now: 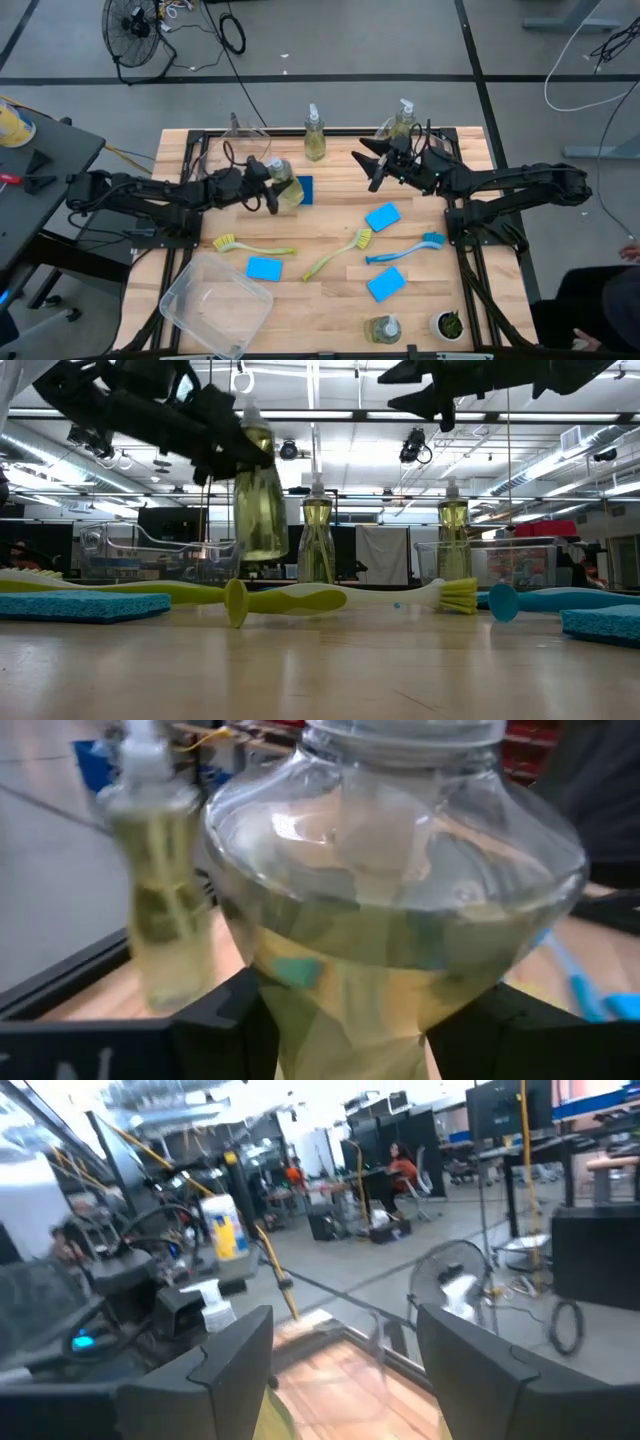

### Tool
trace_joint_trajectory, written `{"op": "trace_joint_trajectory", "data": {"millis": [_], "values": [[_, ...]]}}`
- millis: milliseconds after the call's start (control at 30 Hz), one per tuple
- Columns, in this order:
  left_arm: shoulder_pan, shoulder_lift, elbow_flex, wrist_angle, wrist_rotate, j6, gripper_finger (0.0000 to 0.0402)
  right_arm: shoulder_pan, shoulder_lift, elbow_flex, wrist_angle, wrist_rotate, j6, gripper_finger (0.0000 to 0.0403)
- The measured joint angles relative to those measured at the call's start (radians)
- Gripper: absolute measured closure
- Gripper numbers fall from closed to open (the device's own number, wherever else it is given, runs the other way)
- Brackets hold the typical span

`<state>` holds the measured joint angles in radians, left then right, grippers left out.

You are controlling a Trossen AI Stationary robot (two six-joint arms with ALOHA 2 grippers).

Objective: Pick & Place Kitchen Sink Supplies
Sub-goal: Put the yellow dish soap bottle into the right transparent bin

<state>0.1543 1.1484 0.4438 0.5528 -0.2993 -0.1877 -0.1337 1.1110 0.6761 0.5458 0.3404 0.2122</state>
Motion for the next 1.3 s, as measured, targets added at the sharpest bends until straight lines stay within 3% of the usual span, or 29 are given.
{"op": "trace_joint_trajectory", "data": {"millis": [333, 533, 667, 900, 1133, 1300], "values": [[-0.001, 0.0, 0.15, -0.136, 0.156, 0.03, 0.0201, -0.001, 0.0, 0.214, -0.246, 0.014, 0.012, 0.0154], [0.0, 0.0, 0.192, -0.177, 0.193, 0.042, 0.0202, -0.001, 0.0, 0.317, -0.437, -0.1, 0.044, 0.0149], [0.0, 0.024, 0.215, -0.184, 0.234, 0.042, 0.0199, 0.0, 0.0, 0.324, -0.453, -0.187, 0.054, 0.0148], [-0.001, 0.146, 0.286, -0.188, 0.296, 0.043, 0.0198, 0.0, 0.013, 0.324, -0.458, -0.224, 0.057, 0.0148], [-0.001, 0.26, 0.393, -0.186, 0.365, 0.043, 0.0197, 0.0, 0.079, 0.324, -0.46, -0.376, -0.027, 0.0148], [-0.001, 0.319, 0.459, -0.178, 0.417, 0.043, 0.0196, -0.001, 0.126, 0.324, -0.451, -0.398, -0.057, 0.0148]]}}
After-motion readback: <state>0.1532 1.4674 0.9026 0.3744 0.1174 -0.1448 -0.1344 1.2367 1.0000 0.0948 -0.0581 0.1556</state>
